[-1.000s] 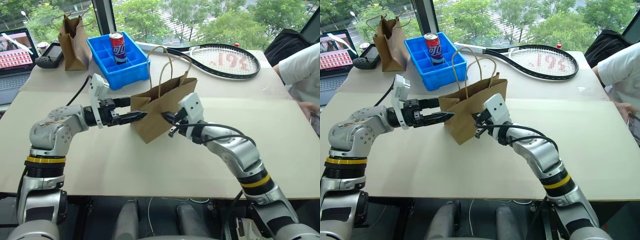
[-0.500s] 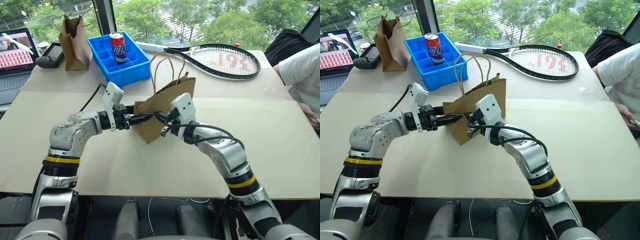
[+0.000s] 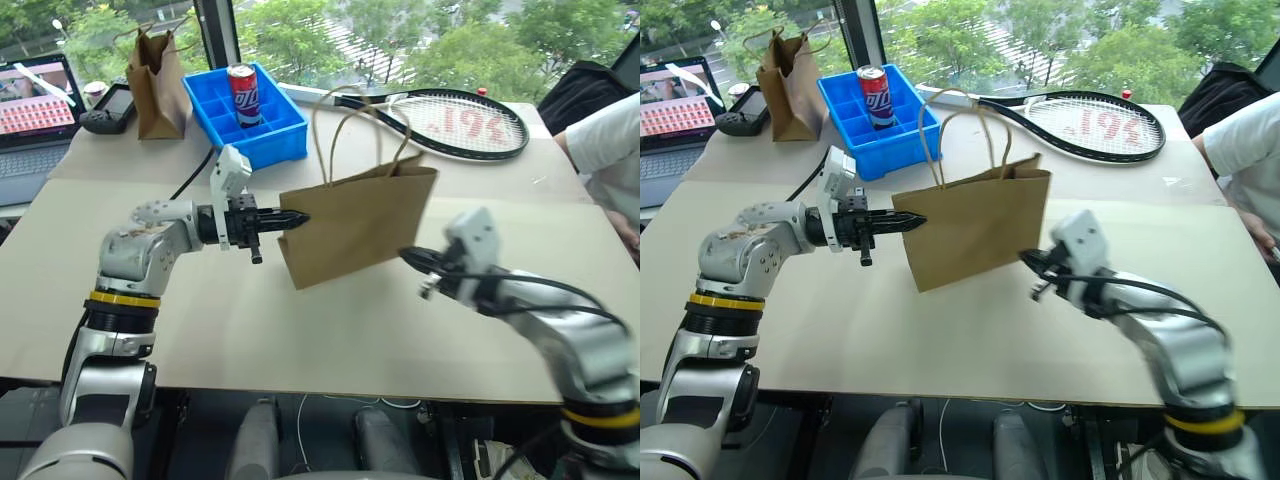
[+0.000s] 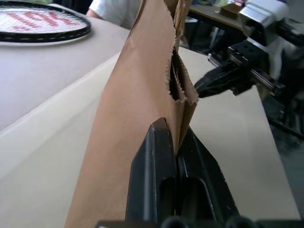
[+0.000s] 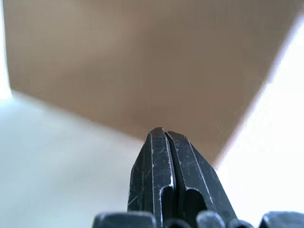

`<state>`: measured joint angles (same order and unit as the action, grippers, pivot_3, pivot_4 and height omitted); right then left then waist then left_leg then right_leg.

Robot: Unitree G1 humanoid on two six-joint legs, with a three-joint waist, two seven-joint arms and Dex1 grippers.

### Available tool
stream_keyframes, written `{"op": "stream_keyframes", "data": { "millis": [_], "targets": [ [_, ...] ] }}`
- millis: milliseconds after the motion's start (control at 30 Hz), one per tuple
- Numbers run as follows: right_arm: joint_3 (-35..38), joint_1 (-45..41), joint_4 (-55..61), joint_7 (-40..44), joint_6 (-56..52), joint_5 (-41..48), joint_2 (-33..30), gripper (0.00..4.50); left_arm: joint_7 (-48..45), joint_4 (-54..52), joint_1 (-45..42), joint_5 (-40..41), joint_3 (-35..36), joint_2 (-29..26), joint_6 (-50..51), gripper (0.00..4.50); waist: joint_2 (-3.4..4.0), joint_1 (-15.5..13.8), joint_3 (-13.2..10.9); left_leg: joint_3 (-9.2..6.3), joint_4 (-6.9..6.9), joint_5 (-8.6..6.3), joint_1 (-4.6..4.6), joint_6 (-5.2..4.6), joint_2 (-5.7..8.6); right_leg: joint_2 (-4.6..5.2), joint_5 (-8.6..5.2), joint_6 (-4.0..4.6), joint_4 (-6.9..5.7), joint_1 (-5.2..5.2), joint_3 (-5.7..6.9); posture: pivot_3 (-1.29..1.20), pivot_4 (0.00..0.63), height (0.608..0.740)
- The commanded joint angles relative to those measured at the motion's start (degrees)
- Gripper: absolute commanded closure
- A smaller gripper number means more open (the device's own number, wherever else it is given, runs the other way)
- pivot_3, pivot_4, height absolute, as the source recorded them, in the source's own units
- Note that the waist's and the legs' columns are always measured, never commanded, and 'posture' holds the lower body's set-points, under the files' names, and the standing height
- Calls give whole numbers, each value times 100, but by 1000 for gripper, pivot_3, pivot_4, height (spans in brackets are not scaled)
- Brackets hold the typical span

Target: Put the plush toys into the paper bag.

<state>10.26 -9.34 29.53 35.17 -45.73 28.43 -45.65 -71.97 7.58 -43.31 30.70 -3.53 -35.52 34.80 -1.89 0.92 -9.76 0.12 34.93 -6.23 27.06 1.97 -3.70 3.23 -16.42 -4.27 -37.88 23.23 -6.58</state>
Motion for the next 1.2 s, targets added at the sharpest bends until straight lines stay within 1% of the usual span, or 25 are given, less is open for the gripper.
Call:
{"op": "stream_keyframes", "data": {
  "millis": [33,133,300,367,433,500,567,600,667,733,800,933,967,1033,1067,1133,1167,1200],
  "targets": [
    [710,302,149,411,119,113,-395,4500,-842,-111,-136,26,-139,-196,-337,4486,0,27,0,0,0,0,-6,0,-2,-1,0,0,0,-4,0,0,150,740],
    [918,634,126,632,237,39,-592,4500,-1246,-144,-54,42,-209,-307,-411,4486,0,43,0,0,1,0,-22,0,-3,-3,0,0,-6,-12,-2,0,150,740],
    [1217,955,183,818,268,100,-656,4500,-1629,-206,152,-59,-299,-457,-615,4486,0,68,0,0,5,0,-20,0,-2,-2,-1,-1,-6,-12,-7,0,150,740],
    [1229,1010,224,874,276,101,-679,4500,-1648,-205,260,-134,-313,-490,-709,4486,0,66,0,0,6,0,-20,0,-3,-2,-1,-1,-6,-13,-6,0,150,740],
    [1253,1003,240,886,282,136,-660,4500,-1473,-140,362,-246,-267,-455,-819,4486,0,69,0,1,6,0,-20,0,-3,-2,-1,-1,-6,-13,-6,0,150,740],
    [1254,977,237,890,284,143,-662,4500,-1379,-114,439,-252,-264,-445,-707,4486,0,67,0,0,7,0,-20,0,-3,-2,-1,-1,-8,-13,-6,0,150,740],
    [1249,927,212,902,280,152,-692,4500,-1319,-156,499,-209,-254,-448,-571,3932,0,65,0,0,9,0,-21,0,-3,-2,-1,-1,-8,-14,-7,0,150,740],
    [1250,901,197,915,281,158,-709,4500,-1306,-190,526,-183,-253,-458,-509,3770,0,64,0,0,9,0,-20,0,-3,-2,-1,-1,-8,-13,-6,0,150,740],
    [1262,849,156,972,289,184,-747,4500,-1320,-284,595,-152,-250,-516,-442,2953,0,63,0,0,9,0,-20,0,-2,-2,-2,-2,-8,-13,-6,0,150,740],
    [1285,827,114,1044,305,221,-771,4500,-1322,-366,621,-83,-188,-574,-345,2325,0,63,0,0,9,0,-20,0,-3,-2,-2,-2,-8,-13,-6,0,150,740],
    [1348,857,51,1124,350,231,-789,4500,-1316,-445,617,91,-47,-670,-87,1687,0,67,0,0,9,0,-20,0,-3,-2,-2,-2,-8,-13,-6,0,150,740],
    [1771,1259,68,1367,482,352,-683,4500,-1256,-729,856,618,526,-1153,648,356,0,85,0,0,8,0,-21,0,-4,-2,-2,-2,-9,-12,-6,0,150,740],
    [1889,1414,76,1442,547,358,-649,4500,-1146,-750,936,718,716,-1234,790,138,0,97,0,0,4,0,-19,-1,-4,-2,-2,-3,-7,-10,-6,0,150,740],
    [2108,1751,55,1578,877,354,-434,4500,-886,-783,1251,849,1158,-1386,943,138,0,105,0,0,2,0,-22,-1,-5,-2,-4,-4,-8,-13,-5,0,150,740],
    [2204,1857,47,1620,1101,400,-253,4500,-549,-761,1434,685,1338,-1387,816,138,0,109,0,-1,2,0,-25,-1,-6,-2,-6,-5,-8,-17,-2,0,150,740],
    [2306,1972,74,1578,1532,341,30,4500,-144,-812,1905,75,1422,-1461,82,138,1,127,1,0,1,0,-29,-1,-6,-1,-6,-5,-7,-20,-2,0,150,740],
    [2339,1982,77,1527,1635,355,157,4500,-128,-922,2145,63,1490,-1545,91,138,1,146,0,0,0,0,-43,-1,-5,0,-6,-5,-7,-29,-3,0,150,740],
    [2363,1983,69,1451,1670,401,278,4500,-198,-1056,2377,220,1618,-1604,213,138,0,159,0,2,-2,-1,-55,0,-6,0,-7,-2,-7,-38,-6,0,150,740]
  ]
}}
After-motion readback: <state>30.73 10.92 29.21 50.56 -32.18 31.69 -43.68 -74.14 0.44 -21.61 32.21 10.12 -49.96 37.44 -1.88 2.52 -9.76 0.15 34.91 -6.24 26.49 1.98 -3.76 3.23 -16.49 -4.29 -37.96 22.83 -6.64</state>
